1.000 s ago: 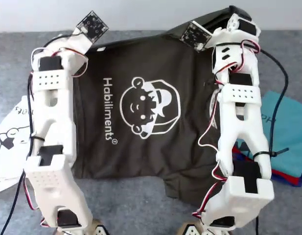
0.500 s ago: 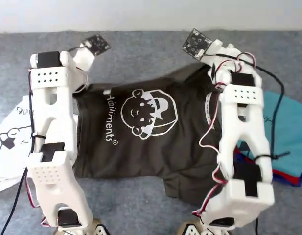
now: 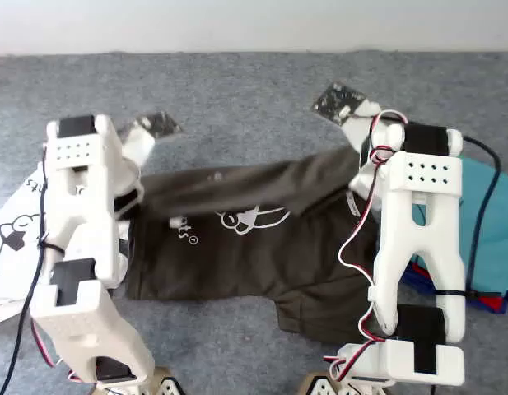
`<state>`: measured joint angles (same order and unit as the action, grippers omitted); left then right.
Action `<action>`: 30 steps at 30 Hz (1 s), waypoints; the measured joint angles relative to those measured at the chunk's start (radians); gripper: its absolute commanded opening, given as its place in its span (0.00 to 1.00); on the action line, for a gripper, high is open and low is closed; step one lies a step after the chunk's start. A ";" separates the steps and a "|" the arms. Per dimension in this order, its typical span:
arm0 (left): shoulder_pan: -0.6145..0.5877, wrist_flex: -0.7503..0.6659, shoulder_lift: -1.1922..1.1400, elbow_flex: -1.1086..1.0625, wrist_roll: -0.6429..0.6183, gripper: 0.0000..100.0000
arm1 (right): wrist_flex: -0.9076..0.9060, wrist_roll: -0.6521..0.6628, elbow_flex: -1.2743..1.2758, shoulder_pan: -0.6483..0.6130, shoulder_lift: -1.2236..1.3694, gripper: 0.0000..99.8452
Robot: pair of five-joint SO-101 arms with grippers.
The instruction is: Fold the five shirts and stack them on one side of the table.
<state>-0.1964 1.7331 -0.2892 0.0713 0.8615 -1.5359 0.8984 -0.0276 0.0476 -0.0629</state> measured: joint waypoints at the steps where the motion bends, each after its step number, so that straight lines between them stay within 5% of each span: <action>1: 0.005 0.000 0.005 -0.035 0.000 0.02 | -0.046 -0.008 0.000 0.000 0.000 0.01; 7: 0.005 0.000 0.011 -0.089 0.000 0.02 | -0.213 -0.021 0.084 0.003 0.000 0.01; 30: -0.061 0.000 0.029 -0.282 0.000 0.02 | -0.209 0.075 0.778 0.072 -0.414 0.01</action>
<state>-0.2578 1.7331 -0.2601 -0.2110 0.8615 -1.7446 0.9735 0.7503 0.1197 -0.4772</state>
